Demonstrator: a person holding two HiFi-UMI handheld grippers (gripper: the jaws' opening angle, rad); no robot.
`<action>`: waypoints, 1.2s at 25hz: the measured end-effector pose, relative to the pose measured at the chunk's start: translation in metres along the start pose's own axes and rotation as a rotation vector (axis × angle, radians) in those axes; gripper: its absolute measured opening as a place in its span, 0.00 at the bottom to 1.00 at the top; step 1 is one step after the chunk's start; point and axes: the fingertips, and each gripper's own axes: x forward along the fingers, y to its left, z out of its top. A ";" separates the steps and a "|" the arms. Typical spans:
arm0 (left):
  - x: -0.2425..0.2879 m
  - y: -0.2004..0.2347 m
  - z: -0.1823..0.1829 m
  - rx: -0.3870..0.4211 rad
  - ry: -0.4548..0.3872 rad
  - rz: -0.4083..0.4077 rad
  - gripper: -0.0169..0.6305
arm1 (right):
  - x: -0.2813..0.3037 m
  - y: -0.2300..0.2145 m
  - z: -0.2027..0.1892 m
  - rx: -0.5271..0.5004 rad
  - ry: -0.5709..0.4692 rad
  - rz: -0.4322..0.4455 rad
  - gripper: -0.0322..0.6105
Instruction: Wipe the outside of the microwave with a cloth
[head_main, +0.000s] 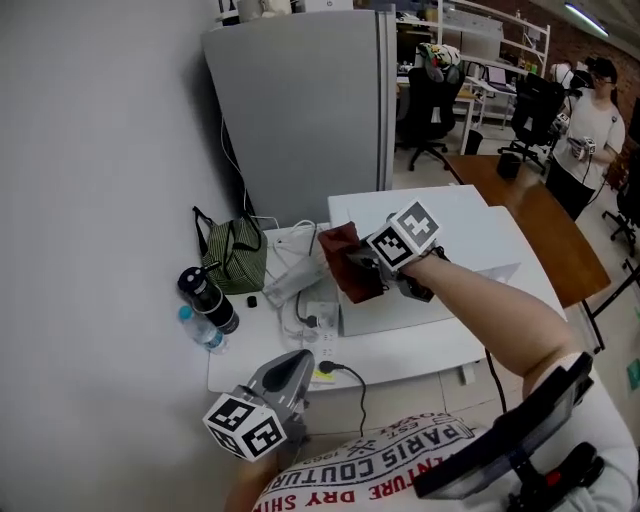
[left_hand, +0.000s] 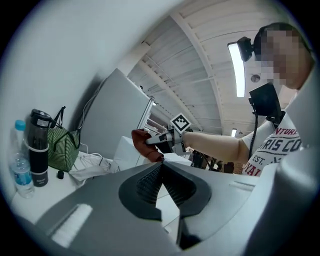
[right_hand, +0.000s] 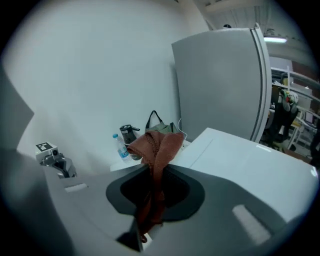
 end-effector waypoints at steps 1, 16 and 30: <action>-0.002 0.001 -0.002 -0.008 0.001 0.006 0.04 | 0.004 -0.003 -0.001 -0.003 0.031 -0.002 0.12; 0.059 -0.041 -0.012 0.011 0.031 -0.046 0.04 | -0.040 -0.071 -0.049 0.117 0.158 0.052 0.12; 0.170 -0.113 -0.035 0.077 0.165 -0.218 0.04 | -0.190 -0.198 -0.151 0.368 0.111 0.003 0.12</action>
